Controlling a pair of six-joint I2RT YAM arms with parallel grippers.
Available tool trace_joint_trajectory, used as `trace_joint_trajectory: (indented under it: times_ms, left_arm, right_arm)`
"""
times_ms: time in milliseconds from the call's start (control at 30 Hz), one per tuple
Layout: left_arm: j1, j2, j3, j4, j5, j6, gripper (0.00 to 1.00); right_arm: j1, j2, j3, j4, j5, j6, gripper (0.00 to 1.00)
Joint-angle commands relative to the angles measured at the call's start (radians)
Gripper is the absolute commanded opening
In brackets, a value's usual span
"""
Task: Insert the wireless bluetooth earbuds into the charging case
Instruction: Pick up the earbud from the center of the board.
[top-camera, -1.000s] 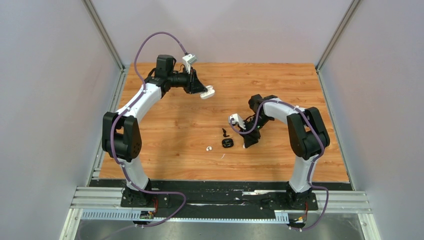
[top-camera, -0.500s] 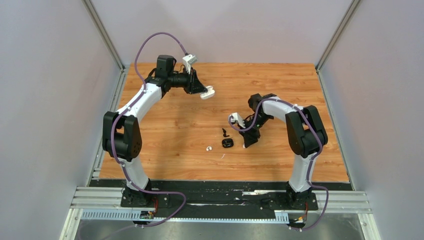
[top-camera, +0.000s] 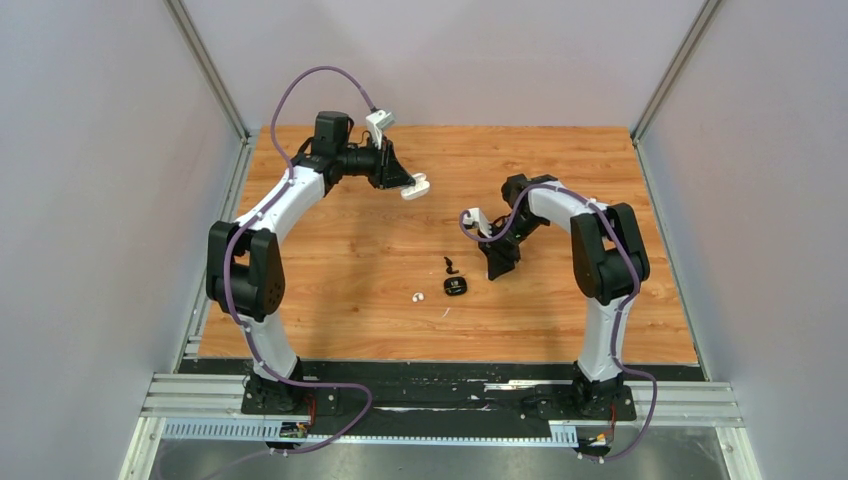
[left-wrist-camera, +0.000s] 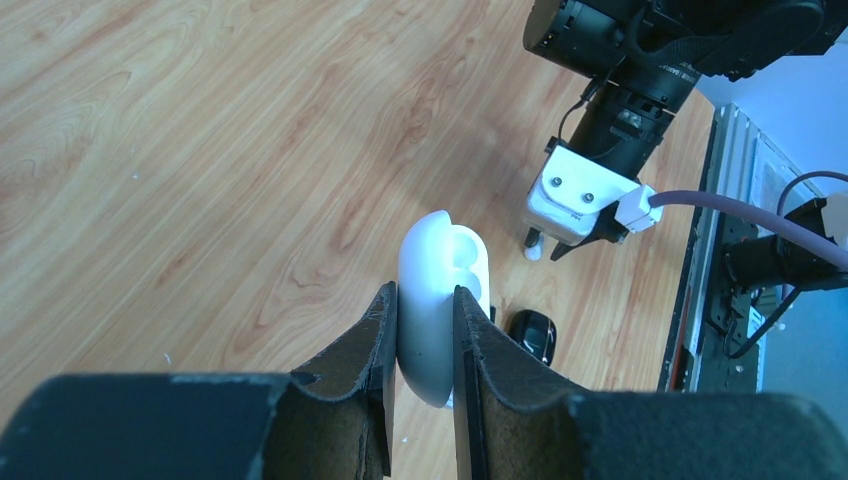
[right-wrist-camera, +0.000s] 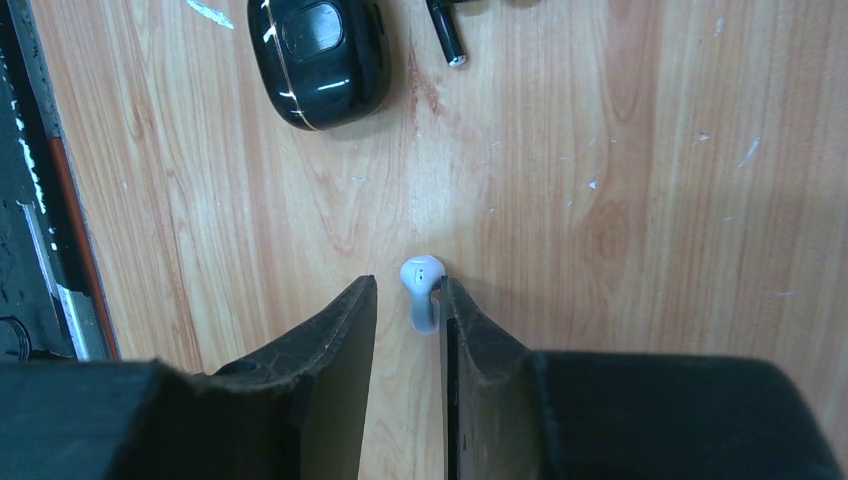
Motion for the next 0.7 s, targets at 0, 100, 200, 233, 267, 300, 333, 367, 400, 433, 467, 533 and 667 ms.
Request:
trace_joint_trajectory:
  times_ms: [0, 100, 200, 233, 267, 300, 333, 367, 400, 433, 467, 533, 667]
  left_arm:
    - [0.006, 0.001, 0.027, 0.020, 0.022, 0.004, 0.00]
    - [0.006, 0.000, 0.026, 0.020, 0.022, 0.004, 0.00]
    - [0.006, 0.003, 0.029, 0.020, 0.022, 0.004, 0.00]
    - [0.006, 0.004, 0.030, 0.019, 0.022, 0.004, 0.00]
    - [0.005, 0.005, 0.033, 0.020, 0.022, 0.004, 0.00]
    - [0.006, 0.007, 0.036, 0.020, 0.022, 0.004, 0.00]
    - [0.006, 0.008, 0.036, 0.020, 0.021, 0.004, 0.00]
    - [0.006, 0.009, 0.038, 0.020, 0.022, 0.004, 0.00]
    - [0.006, 0.010, 0.038, 0.021, 0.022, 0.004, 0.00]
    - [0.006, 0.011, 0.038, 0.021, 0.022, 0.004, 0.00]
    - [0.006, 0.011, 0.038, 0.020, 0.022, 0.004, 0.00]
    - [0.006, 0.011, 0.037, 0.020, 0.022, 0.004, 0.00]
    - [0.006, 0.011, 0.037, 0.020, 0.022, 0.003, 0.00]
  right_arm:
    - [0.004, 0.018, 0.026, -0.012, -0.035, -0.011, 0.28]
    - [0.003, 0.018, 0.032, -0.009, -0.038, -0.004, 0.28]
    - [0.001, 0.011, 0.028, 0.017, -0.031, 0.010, 0.27]
    - [0.000, 0.009, 0.028, 0.026, -0.027, 0.015, 0.27]
    - [-0.002, 0.007, 0.028, 0.034, -0.026, 0.018, 0.26]
    - [-0.004, 0.005, 0.029, 0.039, -0.025, 0.019, 0.26]
    - [-0.005, 0.003, 0.031, 0.042, -0.023, 0.020, 0.26]
    - [-0.004, 0.004, 0.031, 0.044, -0.020, 0.019, 0.25]
    - [-0.006, 0.004, 0.033, 0.046, -0.018, 0.017, 0.25]
    - [-0.006, 0.002, 0.032, 0.046, -0.016, 0.015, 0.24]
    - [-0.005, 0.001, 0.032, 0.046, -0.012, 0.013, 0.23]
    - [-0.007, 0.001, 0.034, 0.047, -0.009, 0.010, 0.20]
    - [-0.009, 0.002, 0.037, 0.047, -0.002, 0.010, 0.17]
